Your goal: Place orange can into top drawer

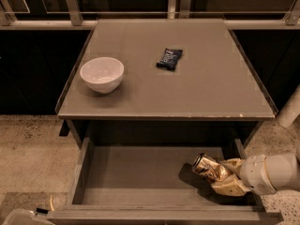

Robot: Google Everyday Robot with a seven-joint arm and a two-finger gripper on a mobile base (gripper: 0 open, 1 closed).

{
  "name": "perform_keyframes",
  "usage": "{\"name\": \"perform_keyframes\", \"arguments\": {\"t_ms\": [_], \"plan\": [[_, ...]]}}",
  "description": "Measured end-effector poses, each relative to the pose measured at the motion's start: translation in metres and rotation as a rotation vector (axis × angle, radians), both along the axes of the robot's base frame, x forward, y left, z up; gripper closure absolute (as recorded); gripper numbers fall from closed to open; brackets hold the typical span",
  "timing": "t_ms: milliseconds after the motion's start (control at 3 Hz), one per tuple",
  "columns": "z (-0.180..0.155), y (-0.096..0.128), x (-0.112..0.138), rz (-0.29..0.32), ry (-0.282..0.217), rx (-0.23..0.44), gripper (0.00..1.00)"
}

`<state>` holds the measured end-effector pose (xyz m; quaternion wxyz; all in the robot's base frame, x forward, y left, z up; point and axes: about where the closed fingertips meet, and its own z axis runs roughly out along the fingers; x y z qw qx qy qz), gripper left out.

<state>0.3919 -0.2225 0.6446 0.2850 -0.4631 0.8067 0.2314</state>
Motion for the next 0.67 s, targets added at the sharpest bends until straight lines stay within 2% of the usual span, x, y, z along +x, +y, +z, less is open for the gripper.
{"name": "perform_keyframes", "arguments": {"t_ms": [667], "plan": [[0.0,0.0,0.0,0.0,0.0,0.0,0.11]]}}
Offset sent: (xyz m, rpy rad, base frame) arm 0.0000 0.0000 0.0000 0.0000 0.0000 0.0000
